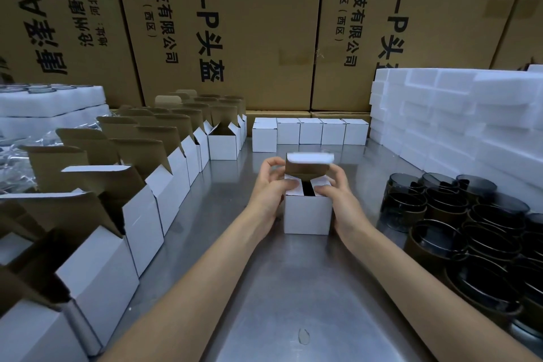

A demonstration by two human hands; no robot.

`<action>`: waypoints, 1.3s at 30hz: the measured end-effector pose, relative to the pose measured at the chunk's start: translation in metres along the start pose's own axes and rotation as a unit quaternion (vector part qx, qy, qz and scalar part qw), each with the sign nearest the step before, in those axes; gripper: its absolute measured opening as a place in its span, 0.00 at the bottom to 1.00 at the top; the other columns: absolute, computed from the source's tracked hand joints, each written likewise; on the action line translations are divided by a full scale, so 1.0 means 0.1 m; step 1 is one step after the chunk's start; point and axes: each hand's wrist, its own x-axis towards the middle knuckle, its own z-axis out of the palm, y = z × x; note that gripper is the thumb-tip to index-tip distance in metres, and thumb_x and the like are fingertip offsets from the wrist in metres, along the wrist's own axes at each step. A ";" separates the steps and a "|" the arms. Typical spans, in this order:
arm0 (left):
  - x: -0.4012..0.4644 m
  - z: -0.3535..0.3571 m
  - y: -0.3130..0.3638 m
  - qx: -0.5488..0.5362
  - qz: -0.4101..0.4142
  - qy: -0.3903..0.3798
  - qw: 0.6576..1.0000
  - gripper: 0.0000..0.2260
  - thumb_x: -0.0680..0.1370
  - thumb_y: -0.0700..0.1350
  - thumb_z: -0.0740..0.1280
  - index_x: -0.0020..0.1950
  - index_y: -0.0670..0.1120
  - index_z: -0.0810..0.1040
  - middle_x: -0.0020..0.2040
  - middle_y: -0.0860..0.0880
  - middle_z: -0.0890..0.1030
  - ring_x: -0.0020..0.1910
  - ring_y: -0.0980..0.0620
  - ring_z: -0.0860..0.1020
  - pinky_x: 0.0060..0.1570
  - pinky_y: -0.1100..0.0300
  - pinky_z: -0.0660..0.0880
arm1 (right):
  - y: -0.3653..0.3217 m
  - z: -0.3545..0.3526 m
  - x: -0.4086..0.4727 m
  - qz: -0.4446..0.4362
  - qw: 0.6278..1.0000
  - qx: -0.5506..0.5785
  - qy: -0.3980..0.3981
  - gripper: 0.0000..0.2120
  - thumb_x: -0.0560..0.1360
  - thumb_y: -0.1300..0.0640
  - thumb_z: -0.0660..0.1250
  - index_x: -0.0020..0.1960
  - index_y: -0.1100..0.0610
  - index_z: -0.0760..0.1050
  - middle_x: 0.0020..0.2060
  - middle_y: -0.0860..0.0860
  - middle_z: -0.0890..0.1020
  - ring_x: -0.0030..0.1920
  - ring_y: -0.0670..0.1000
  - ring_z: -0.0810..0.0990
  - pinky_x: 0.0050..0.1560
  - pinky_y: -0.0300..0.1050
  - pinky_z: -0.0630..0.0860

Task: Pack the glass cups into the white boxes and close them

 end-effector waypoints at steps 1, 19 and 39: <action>-0.01 0.00 0.00 0.009 -0.004 -0.003 1.000 0.14 0.75 0.31 0.61 0.47 0.51 0.74 0.45 0.52 0.81 0.37 0.54 0.77 0.31 0.62 0.69 | 0.01 -0.01 -0.02 0.000 1.000 -0.004 0.006 0.14 0.76 0.61 0.61 0.52 0.42 0.73 0.53 0.49 0.80 0.53 0.48 0.77 0.50 0.42 0.72; -0.10 -0.14 0.00 0.101 0.004 -0.117 0.988 0.17 0.66 0.60 0.75 0.47 0.51 0.82 0.44 0.50 0.81 0.40 0.53 0.79 0.36 0.63 0.74 | 0.04 -0.01 -0.13 -0.125 0.986 -0.103 0.039 0.21 0.66 0.32 0.62 0.48 0.47 0.72 0.42 0.34 0.79 0.44 0.34 0.76 0.43 0.28 0.71; -0.09 -0.14 0.11 0.157 0.042 -0.133 0.978 0.21 0.62 0.58 0.77 0.51 0.49 0.83 0.52 0.46 0.83 0.49 0.49 0.83 0.51 0.52 0.78 | -0.05 -0.01 -0.13 -0.115 0.984 -0.111 0.073 0.22 0.68 0.32 0.62 0.42 0.52 0.73 0.32 0.34 0.77 0.35 0.33 0.73 0.36 0.25 0.67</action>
